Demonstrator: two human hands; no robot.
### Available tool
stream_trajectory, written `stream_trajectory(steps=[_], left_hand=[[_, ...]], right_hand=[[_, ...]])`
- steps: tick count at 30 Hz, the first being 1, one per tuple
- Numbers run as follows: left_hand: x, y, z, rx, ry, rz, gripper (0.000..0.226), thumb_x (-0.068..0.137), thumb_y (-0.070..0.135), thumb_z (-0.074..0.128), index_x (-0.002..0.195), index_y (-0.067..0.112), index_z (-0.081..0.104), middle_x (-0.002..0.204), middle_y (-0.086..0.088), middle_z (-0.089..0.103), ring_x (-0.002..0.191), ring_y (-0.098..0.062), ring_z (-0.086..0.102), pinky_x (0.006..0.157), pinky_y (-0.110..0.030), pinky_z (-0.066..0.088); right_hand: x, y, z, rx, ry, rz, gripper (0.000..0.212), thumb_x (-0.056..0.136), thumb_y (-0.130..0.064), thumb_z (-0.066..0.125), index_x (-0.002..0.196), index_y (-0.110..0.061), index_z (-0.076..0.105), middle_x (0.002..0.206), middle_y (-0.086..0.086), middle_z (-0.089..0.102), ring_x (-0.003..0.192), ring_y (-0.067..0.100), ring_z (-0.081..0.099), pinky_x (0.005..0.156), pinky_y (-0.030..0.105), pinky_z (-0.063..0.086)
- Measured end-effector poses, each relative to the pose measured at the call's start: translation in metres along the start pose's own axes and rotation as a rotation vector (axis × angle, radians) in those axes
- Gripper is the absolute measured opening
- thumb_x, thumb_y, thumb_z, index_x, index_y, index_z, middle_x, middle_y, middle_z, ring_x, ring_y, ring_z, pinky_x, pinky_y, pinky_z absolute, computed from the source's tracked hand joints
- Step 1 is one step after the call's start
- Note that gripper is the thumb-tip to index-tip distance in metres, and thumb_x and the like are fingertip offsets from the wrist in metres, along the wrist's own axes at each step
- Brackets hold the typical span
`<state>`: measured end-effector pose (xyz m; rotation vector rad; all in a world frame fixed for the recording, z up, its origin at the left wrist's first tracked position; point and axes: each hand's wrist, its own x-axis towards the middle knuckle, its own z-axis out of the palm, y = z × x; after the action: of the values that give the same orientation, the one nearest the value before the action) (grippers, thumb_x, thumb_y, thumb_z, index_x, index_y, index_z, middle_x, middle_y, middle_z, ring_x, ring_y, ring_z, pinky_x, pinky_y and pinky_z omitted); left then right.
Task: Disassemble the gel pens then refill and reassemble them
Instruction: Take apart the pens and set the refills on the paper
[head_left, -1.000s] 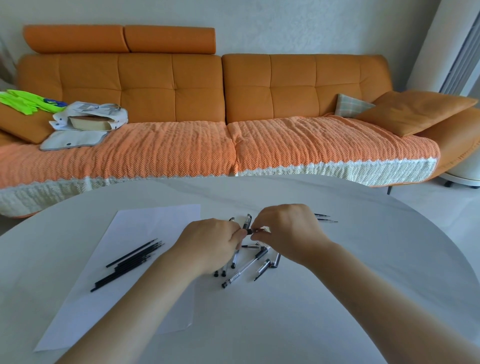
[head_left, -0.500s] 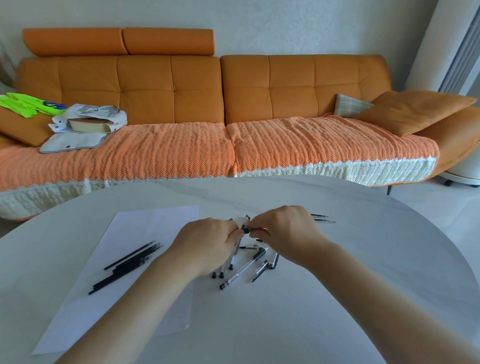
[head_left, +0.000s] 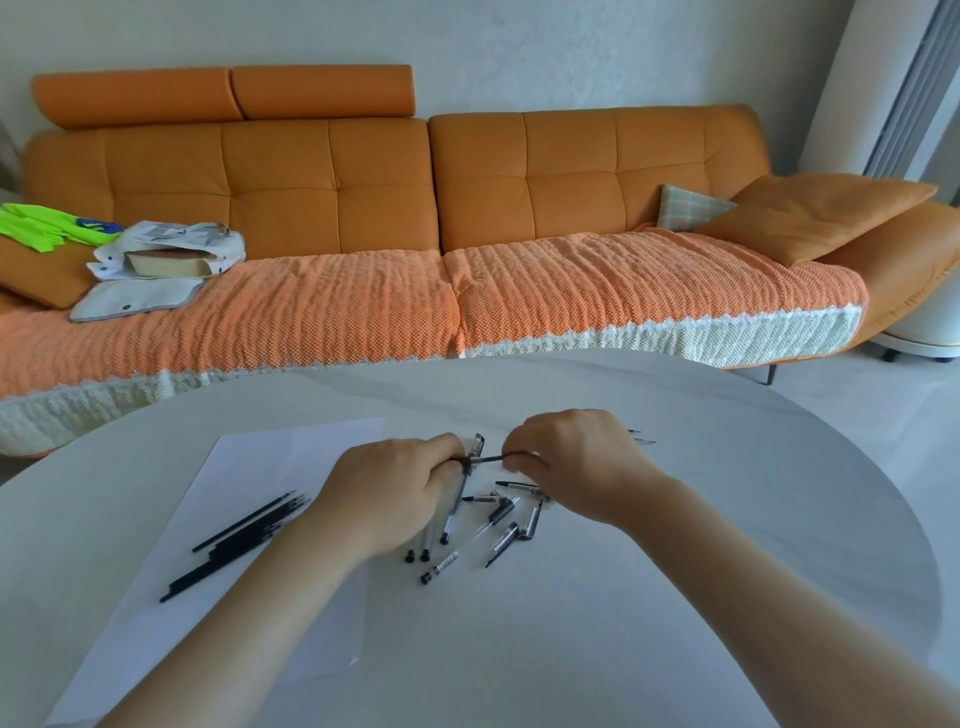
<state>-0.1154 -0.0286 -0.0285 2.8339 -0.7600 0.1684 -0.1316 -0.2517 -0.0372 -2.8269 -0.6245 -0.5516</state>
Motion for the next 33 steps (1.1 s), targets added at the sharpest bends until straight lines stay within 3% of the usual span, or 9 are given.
stream_trajectory(steps=[6, 12, 14, 20, 23, 27, 33], left_hand=[[0.011, -0.009, 0.014, -0.035, 0.002, -0.069, 0.022, 0.102, 0.035, 0.039, 0.111, 0.034, 0.059, 0.105, 0.017, 0.059, 0.093, -0.008, 0.055, 0.073, -0.029, 0.048], [0.031, 0.021, 0.032, -0.062, 0.020, -0.004, 0.021, 0.097, 0.037, 0.051, 0.112, 0.037, 0.066, 0.090, 0.019, 0.047, 0.092, -0.006, 0.048, 0.067, -0.025, 0.041], [0.039, 0.033, 0.038, -0.042, 0.010, 0.041, 0.021, 0.096, 0.038, 0.053, 0.112, 0.039, 0.067, 0.087, 0.019, 0.047, 0.099, -0.007, 0.049, 0.068, -0.025, 0.037], [0.062, 0.052, 0.047, 0.009, 0.009, 0.137, 0.025, 0.093, 0.047, 0.054, 0.112, 0.039, 0.068, 0.108, 0.017, 0.063, 0.109, -0.012, 0.051, 0.092, -0.029, 0.041], [0.074, 0.062, 0.048, -0.056, 0.105, 0.150, 0.026, 0.094, 0.048, 0.053, 0.108, 0.032, 0.068, 0.100, 0.015, 0.060, 0.104, -0.011, 0.052, 0.088, -0.028, 0.044], [0.097, 0.074, 0.050, -0.042, 0.300, 0.252, 0.025, 0.091, 0.029, 0.065, 0.116, 0.023, 0.066, 0.109, 0.008, 0.060, 0.103, -0.016, 0.051, 0.083, -0.029, 0.044], [0.119, 0.076, 0.057, -0.056, 0.220, 0.239, 0.016, 0.090, 0.021, 0.068, 0.102, 0.026, 0.078, 0.092, 0.008, 0.070, 0.092, -0.018, 0.056, 0.075, -0.029, 0.045]], right_hand=[[-0.023, 0.050, -0.012, -0.028, -0.078, 0.285, 0.024, 0.101, -0.032, 0.048, 0.110, -0.034, 0.070, 0.108, -0.013, 0.069, 0.099, 0.016, 0.063, 0.073, 0.028, 0.048], [-0.042, 0.086, -0.013, -0.007, -0.039, 0.515, 0.022, 0.099, -0.031, 0.050, 0.107, -0.034, 0.070, 0.108, -0.013, 0.069, 0.099, 0.018, 0.061, 0.070, 0.029, 0.043], [-0.044, 0.088, -0.013, 0.016, -0.047, 0.523, 0.020, 0.098, -0.032, 0.052, 0.104, -0.034, 0.071, 0.104, -0.012, 0.070, 0.096, 0.018, 0.060, 0.068, 0.028, 0.042], [-0.042, 0.095, -0.011, 0.039, -0.019, 0.561, 0.020, 0.097, -0.033, 0.052, 0.102, -0.035, 0.071, 0.101, -0.012, 0.071, 0.095, 0.016, 0.061, 0.066, 0.027, 0.041], [-0.041, 0.097, -0.011, 0.073, -0.022, 0.566, 0.020, 0.096, -0.033, 0.052, 0.102, -0.036, 0.070, 0.100, -0.014, 0.070, 0.094, 0.015, 0.060, 0.066, 0.027, 0.041], [-0.040, 0.100, -0.013, 0.166, -0.008, 0.557, 0.017, 0.095, -0.033, 0.056, 0.100, -0.036, 0.072, 0.097, -0.015, 0.070, 0.090, 0.012, 0.060, 0.067, 0.027, 0.045], [-0.047, 0.113, -0.019, 0.148, -0.028, 0.595, 0.014, 0.092, -0.028, 0.062, 0.095, -0.026, 0.076, 0.095, -0.009, 0.073, 0.090, 0.018, 0.064, 0.077, 0.034, 0.054]])
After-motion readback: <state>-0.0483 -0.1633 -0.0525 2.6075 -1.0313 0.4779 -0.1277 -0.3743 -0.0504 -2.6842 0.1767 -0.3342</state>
